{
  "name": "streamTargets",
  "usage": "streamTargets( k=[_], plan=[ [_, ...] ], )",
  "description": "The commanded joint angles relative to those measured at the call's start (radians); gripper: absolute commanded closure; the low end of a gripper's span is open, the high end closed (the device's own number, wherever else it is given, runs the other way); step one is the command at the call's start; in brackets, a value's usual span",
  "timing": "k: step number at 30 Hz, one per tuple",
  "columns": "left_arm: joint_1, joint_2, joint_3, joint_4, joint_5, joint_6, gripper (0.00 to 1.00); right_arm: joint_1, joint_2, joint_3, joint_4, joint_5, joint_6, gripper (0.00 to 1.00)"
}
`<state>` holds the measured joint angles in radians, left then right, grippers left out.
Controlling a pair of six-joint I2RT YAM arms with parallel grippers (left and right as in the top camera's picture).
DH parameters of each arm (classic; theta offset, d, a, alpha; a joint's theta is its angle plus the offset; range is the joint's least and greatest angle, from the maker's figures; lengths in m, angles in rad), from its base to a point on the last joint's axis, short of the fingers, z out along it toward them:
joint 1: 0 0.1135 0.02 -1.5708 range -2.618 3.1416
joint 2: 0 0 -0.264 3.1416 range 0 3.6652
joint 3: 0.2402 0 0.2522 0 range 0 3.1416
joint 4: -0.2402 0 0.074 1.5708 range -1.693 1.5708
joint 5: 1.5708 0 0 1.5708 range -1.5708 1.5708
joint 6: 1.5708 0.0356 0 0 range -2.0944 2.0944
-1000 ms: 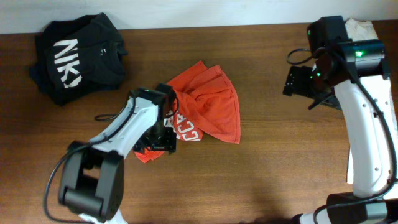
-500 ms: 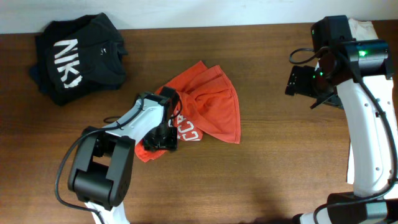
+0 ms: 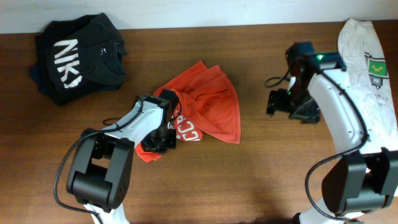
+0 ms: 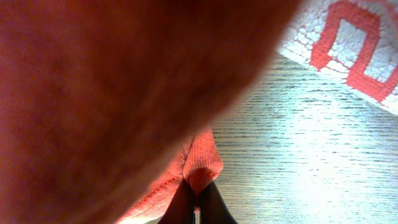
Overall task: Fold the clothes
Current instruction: 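Grasp the crumpled red t-shirt with both grippers near its center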
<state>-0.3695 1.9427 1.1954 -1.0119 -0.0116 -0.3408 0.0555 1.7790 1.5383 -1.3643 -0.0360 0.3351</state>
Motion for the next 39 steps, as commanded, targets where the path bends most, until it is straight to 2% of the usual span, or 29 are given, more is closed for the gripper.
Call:
streamTargets(
  k=[1,2,3,6,9,12,23,25,30,33,36,37,39],
  plan=[
    [-0.001,0.04,-0.03,0.049,-0.014,-0.003,1.0,-0.002,-0.002,-0.158,0.116,-0.23,-0.093,0.2],
    [-0.001,0.04,-0.03,0.053,-0.014,-0.003,1.0,-0.001,-0.002,-0.201,0.163,-0.251,-0.093,0.26],
    [-0.001,0.04,-0.03,0.055,-0.014,-0.003,0.99,0.007,-0.002,-0.238,0.202,-0.265,-0.093,0.28],
    [-0.001,0.04,-0.03,0.059,-0.013,-0.003,0.99,0.087,-0.002,-0.33,0.332,-0.27,-0.096,0.28],
    [-0.001,0.04,-0.03,0.061,-0.011,-0.003,0.99,0.181,0.003,-0.341,0.395,-0.232,-0.085,0.28],
    [-0.001,0.04,-0.03,0.058,-0.011,-0.003,1.0,0.267,0.035,-0.342,0.441,-0.143,0.001,0.28],
    [-0.001,0.04,-0.031,0.058,-0.011,-0.003,0.99,0.288,0.141,-0.344,0.507,-0.137,0.025,0.34],
    [-0.001,0.04,-0.031,0.058,-0.011,-0.003,0.99,0.288,0.141,-0.344,0.515,-0.137,0.025,0.41],
    [-0.001,0.04,-0.031,0.058,-0.011,-0.003,1.0,0.293,0.141,-0.372,0.552,-0.137,0.026,0.49],
    [-0.001,0.04,-0.031,0.058,-0.011,-0.003,1.0,0.293,0.141,-0.391,0.568,-0.14,0.026,0.57],
    [-0.001,0.04,-0.031,0.06,-0.012,-0.003,1.0,0.293,0.141,-0.391,0.576,-0.14,0.026,0.81],
    [-0.001,0.04,-0.031,0.058,-0.012,-0.003,1.0,0.293,0.141,-0.39,0.576,-0.14,0.026,0.96],
    [-0.001,0.039,-0.031,0.058,-0.011,-0.003,1.0,0.29,0.14,-0.38,0.575,-0.135,0.044,0.96]
  ],
)
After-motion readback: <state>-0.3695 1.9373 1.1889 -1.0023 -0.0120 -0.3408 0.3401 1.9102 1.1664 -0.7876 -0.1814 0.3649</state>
